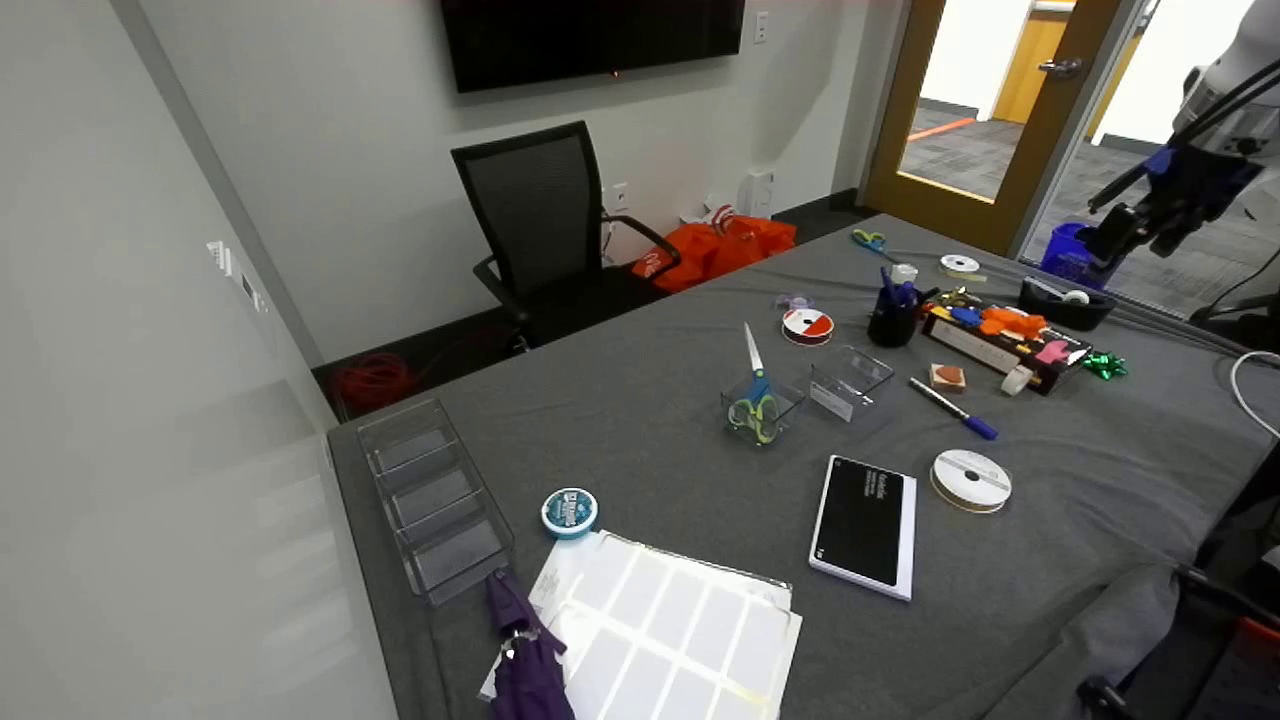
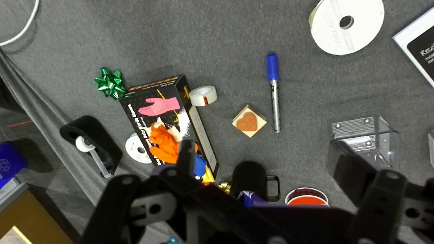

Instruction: Move the marker to the left

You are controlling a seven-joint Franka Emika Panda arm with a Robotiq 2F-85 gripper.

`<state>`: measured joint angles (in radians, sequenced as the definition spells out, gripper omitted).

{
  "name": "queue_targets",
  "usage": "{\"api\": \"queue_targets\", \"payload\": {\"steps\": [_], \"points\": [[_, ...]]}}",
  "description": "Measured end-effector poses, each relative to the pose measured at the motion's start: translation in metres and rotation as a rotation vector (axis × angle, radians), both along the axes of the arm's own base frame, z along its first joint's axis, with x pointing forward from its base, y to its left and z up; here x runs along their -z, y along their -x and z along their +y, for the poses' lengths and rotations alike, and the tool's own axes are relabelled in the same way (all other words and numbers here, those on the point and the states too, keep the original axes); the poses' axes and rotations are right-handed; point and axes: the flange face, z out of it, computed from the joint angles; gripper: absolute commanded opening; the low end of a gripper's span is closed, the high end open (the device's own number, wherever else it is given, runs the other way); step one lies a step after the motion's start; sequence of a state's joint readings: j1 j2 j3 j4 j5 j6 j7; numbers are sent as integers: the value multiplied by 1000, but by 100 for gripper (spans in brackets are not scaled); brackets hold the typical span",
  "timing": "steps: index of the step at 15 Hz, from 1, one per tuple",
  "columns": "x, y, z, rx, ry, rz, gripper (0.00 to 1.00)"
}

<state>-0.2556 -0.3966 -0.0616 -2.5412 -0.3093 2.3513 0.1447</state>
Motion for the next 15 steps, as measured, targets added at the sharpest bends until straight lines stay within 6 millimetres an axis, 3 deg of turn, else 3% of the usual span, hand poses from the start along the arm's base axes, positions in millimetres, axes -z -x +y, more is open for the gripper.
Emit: {"api": "queue_targets", "payload": {"steps": [15], "points": [[5,-3,4,2,-3,14,100]]}}
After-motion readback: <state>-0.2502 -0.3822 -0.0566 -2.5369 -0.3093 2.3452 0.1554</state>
